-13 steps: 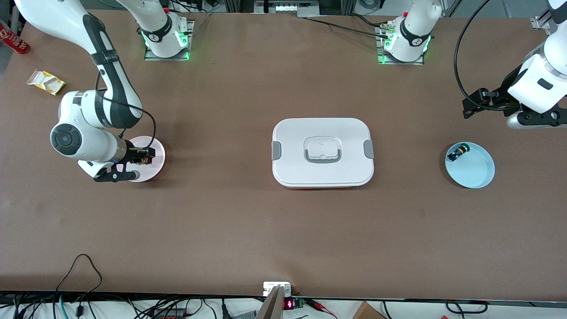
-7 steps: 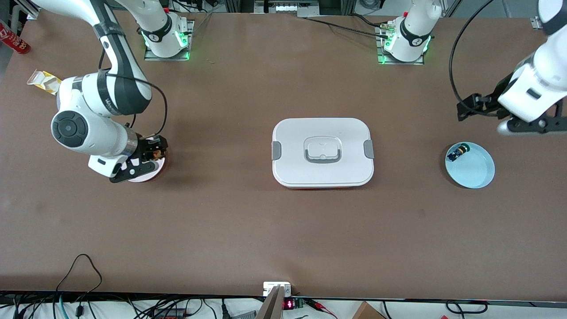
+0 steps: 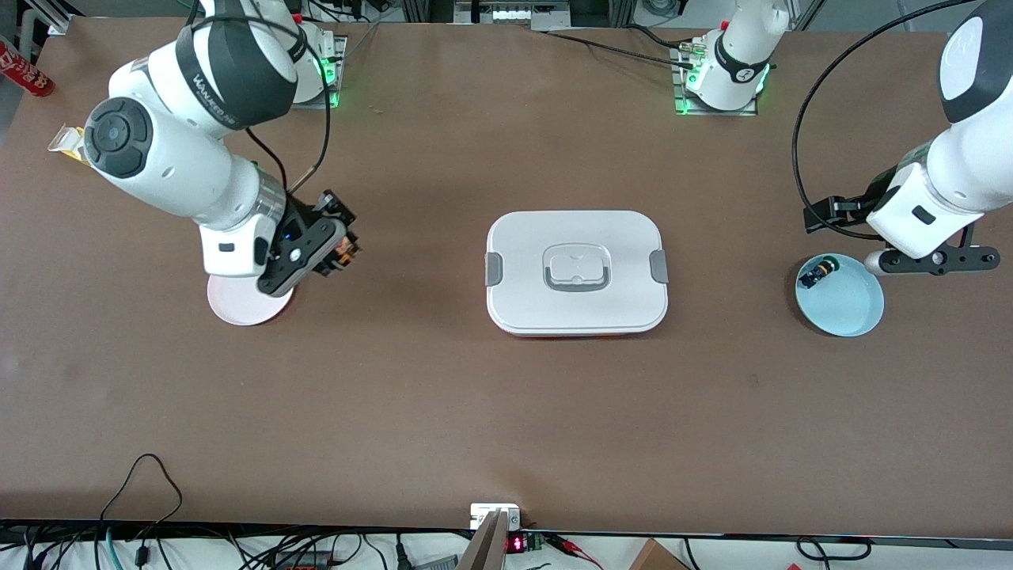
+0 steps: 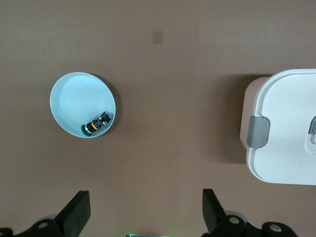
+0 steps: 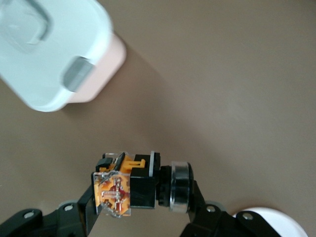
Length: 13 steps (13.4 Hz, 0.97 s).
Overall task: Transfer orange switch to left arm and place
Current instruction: 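Lift the switch with the right gripper while the left gripper approaches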
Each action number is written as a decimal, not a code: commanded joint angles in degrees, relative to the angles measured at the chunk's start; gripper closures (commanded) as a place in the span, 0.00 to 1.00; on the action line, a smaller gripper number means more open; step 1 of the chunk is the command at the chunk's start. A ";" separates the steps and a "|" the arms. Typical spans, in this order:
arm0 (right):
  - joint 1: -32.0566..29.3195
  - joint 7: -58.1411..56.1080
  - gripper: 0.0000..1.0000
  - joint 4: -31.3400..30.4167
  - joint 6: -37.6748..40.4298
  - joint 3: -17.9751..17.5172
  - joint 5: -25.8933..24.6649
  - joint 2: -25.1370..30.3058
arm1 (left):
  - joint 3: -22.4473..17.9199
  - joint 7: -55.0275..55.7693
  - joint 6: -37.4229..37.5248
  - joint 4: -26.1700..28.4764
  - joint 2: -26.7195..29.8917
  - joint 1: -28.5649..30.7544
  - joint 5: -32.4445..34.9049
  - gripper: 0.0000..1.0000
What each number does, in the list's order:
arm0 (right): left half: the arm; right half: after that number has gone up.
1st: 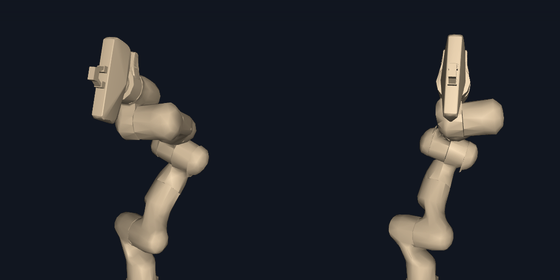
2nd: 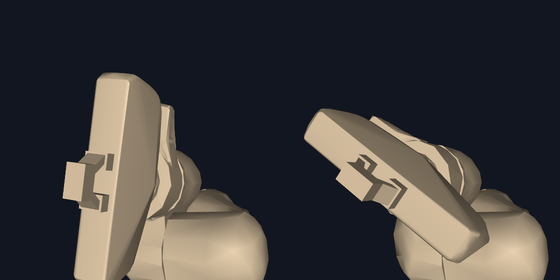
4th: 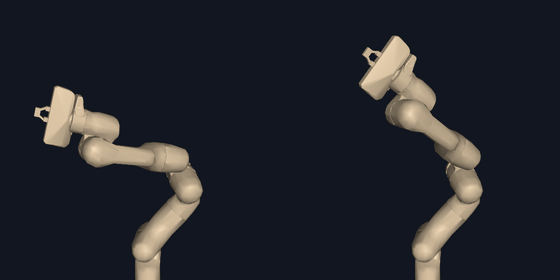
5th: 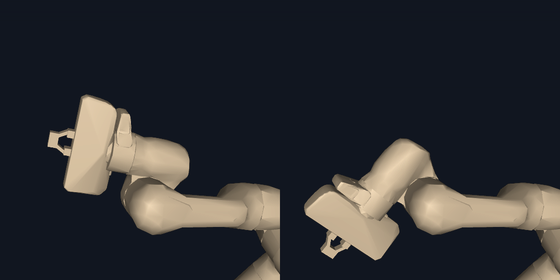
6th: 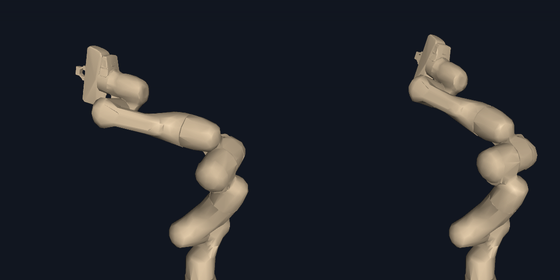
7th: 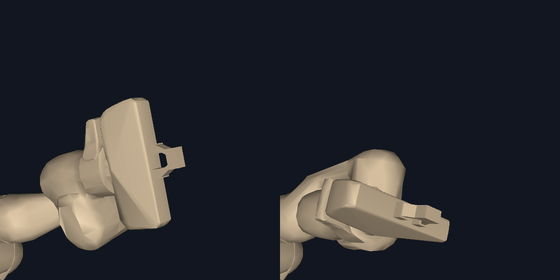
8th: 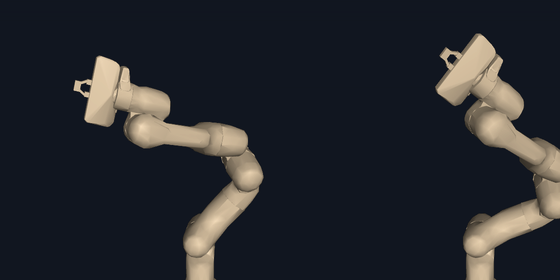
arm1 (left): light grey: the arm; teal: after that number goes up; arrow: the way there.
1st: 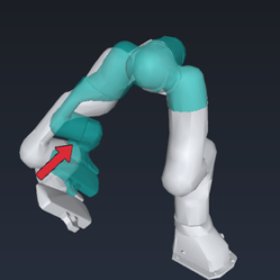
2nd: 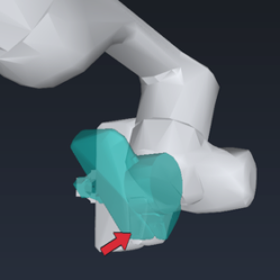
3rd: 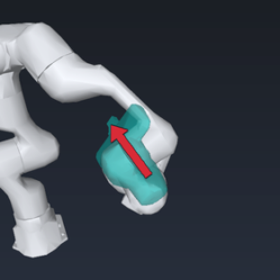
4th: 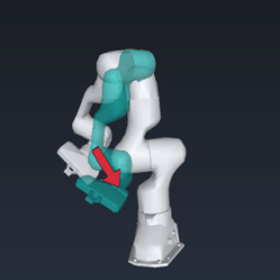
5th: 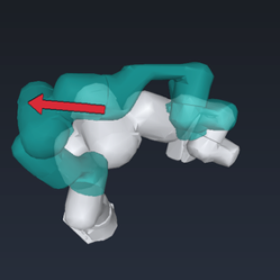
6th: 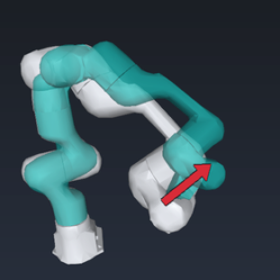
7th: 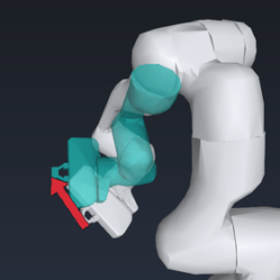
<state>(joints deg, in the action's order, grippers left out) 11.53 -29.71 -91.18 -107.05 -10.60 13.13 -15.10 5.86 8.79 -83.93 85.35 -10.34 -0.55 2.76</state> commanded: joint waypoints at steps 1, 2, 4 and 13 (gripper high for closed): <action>0.68 -17.67 0.98 -0.13 -1.75 0.23 5.14 -0.54 | 0.03 -0.51 4.19 -1.41 -1.53 -2.25 0.93 0.00; 1.30 -24.62 0.98 -0.92 -2.19 0.14 5.32 -0.63 | 0.03 -1.57 4.99 -1.41 -1.53 -3.48 0.59 0.00; 2.96 -33.87 0.98 -1.54 -1.59 0.14 10.82 -0.72 | -0.06 -1.67 5.26 -1.77 -1.35 -3.58 -6.58 0.00; 5.43 -73.35 0.98 -4.26 -3.08 0.31 57.13 -3.53 | -0.15 -2.37 9.40 3.40 -5.22 1.09 -53.35 0.00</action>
<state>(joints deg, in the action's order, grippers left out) 16.66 -95.32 -94.53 -109.51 -10.67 61.96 -17.86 5.40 7.75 -74.12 86.23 -15.22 0.84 -44.30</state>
